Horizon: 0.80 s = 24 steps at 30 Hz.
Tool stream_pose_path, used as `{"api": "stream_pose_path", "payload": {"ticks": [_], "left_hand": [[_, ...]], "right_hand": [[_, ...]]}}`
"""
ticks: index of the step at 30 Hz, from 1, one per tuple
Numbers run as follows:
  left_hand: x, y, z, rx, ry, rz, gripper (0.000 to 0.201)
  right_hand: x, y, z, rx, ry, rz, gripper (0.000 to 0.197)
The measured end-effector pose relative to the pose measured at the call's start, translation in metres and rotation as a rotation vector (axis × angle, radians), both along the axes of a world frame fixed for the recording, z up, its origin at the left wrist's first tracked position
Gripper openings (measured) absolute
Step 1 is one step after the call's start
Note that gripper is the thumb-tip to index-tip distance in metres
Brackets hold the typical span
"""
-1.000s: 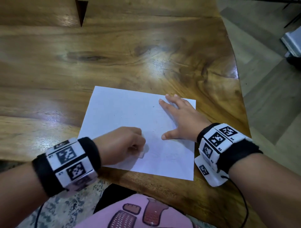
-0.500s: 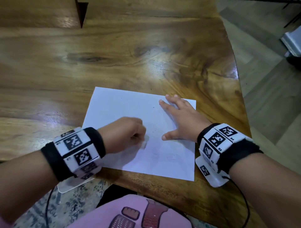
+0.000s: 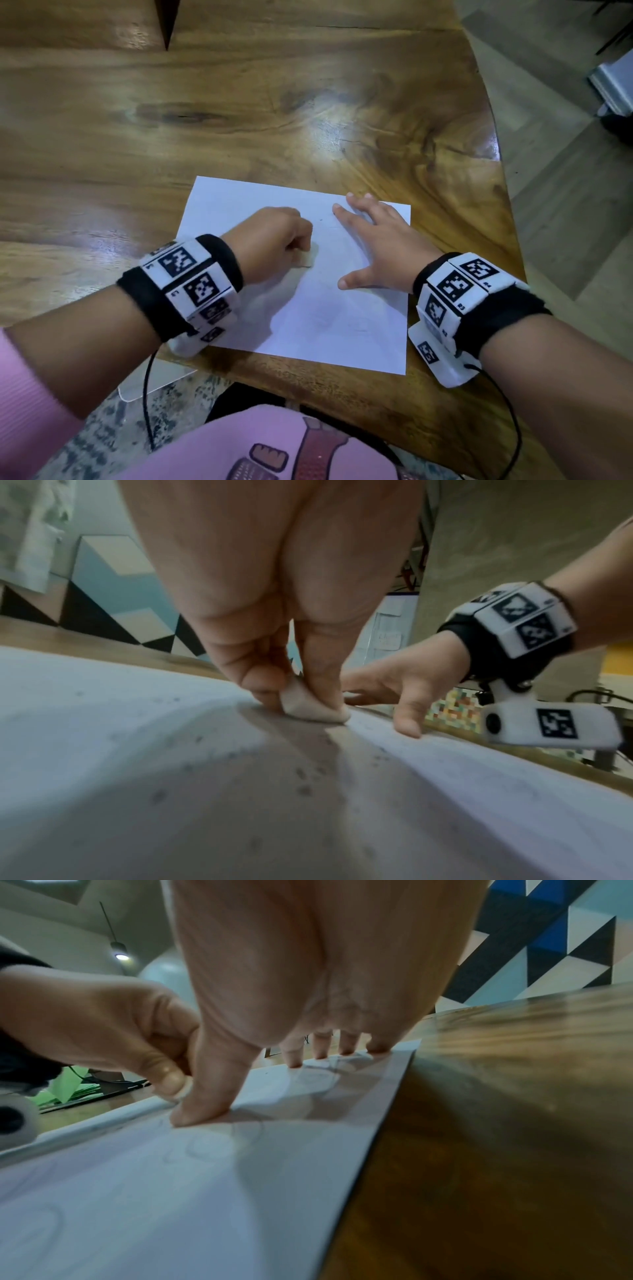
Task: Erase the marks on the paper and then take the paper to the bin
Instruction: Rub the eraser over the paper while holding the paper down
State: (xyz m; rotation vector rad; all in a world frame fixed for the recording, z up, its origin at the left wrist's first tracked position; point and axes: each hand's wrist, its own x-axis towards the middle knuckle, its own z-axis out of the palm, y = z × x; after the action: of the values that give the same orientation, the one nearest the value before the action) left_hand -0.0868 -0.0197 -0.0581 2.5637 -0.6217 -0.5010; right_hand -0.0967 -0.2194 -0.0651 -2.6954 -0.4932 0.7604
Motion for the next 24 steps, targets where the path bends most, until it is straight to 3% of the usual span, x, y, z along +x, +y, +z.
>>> {"api": "stream_pose_path", "payload": {"ticks": [4,6,9,11,14,17,19,24], "left_hand": [[-0.033,0.015,-0.001,-0.066,0.108,-0.157,0.009],[-0.05,0.021,0.001,-0.012,0.205,-0.235,0.006],[-0.036,0.01,0.002,-0.021,0.135,-0.226,0.005],[-0.019,-0.006,0.004,-0.021,0.052,-0.125,0.01],[-0.021,-0.01,0.0,-0.058,0.047,-0.104,0.018],[-0.059,0.013,0.002,-0.088,0.17,-0.262,0.016],[-0.066,0.022,0.002,-0.077,0.248,-0.28,0.009],[-0.028,0.0,-0.003,-0.094,0.046,-0.151,0.012]], "right_hand": [[0.0,0.001,0.001,-0.016,0.002,0.004,0.109],[0.0,0.001,0.001,-0.018,0.001,0.006,0.109],[0.0,0.001,0.002,-0.012,-0.004,0.007,0.109],[0.0,0.002,0.003,-0.012,-0.008,0.009,0.109],[0.0,0.002,0.003,-0.013,-0.006,0.012,0.109],[0.0,0.001,0.004,-0.006,0.004,0.005,0.108],[-0.001,0.001,0.006,-0.008,0.007,0.005,0.108],[-0.001,0.002,0.006,-0.007,0.001,0.012,0.108]]}}
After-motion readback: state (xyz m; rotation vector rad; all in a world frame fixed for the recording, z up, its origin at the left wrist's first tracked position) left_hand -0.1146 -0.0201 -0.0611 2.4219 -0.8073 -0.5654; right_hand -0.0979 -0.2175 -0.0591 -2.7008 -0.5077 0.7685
